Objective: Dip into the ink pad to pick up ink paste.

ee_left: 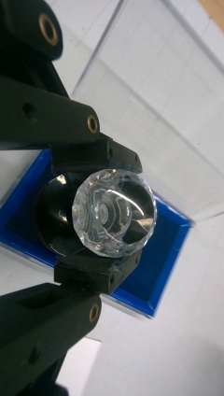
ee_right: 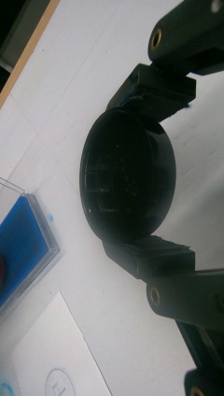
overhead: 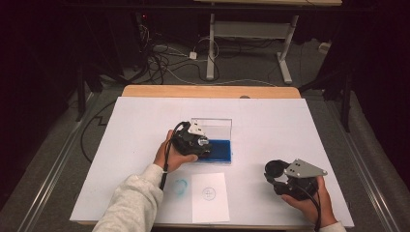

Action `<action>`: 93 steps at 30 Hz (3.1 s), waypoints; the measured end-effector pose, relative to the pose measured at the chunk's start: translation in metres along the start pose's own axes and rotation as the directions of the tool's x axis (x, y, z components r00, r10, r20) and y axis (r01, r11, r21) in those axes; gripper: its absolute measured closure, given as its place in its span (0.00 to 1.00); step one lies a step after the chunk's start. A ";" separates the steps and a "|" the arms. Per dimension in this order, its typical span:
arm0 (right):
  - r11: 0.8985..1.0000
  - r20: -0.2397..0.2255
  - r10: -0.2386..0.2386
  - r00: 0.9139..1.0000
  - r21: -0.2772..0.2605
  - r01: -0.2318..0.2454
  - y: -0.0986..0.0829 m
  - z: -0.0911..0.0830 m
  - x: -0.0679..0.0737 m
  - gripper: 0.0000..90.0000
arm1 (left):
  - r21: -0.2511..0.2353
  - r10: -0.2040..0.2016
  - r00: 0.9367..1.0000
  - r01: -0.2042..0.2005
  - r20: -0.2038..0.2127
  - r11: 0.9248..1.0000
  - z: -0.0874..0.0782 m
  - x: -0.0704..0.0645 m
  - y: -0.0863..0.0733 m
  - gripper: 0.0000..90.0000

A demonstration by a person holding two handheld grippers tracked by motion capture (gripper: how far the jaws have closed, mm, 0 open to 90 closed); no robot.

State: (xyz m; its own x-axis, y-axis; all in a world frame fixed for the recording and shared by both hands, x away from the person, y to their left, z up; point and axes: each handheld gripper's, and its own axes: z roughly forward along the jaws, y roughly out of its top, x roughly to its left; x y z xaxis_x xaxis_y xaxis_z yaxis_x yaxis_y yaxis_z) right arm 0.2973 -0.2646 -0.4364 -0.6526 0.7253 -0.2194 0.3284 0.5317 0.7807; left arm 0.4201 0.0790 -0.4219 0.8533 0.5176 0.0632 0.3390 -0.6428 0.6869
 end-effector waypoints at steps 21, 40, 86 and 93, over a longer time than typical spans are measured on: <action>1.000 -0.002 0.001 1.000 0.008 -0.001 -0.002 0.000 -0.002 0.43 | -0.022 0.049 0.999 -0.048 0.015 0.999 -0.012 -0.008 0.035 0.61; 1.000 -0.008 -0.003 1.000 0.025 0.004 -0.004 0.002 -0.003 0.43 | 0.045 0.038 0.998 -0.040 0.045 0.998 0.034 -0.017 0.030 0.61; 0.999 -0.014 -0.008 1.000 0.031 0.009 -0.003 0.004 -0.001 0.43 | 0.053 0.041 0.997 -0.045 0.065 0.998 0.035 -0.018 0.027 0.61; 1.000 -0.011 -0.007 1.000 0.030 0.007 -0.002 0.003 0.000 0.43 | 0.054 0.039 0.997 -0.043 0.068 0.998 0.035 -0.017 0.027 0.61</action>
State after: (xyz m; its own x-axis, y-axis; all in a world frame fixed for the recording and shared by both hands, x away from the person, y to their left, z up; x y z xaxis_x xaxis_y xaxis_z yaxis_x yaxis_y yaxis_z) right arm 0.2989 -0.2645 -0.4401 -0.6624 0.7166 -0.2181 0.3440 0.5497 0.7612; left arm 0.4283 0.0328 -0.4296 0.8909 0.4523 0.0404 0.3231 -0.6939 0.6435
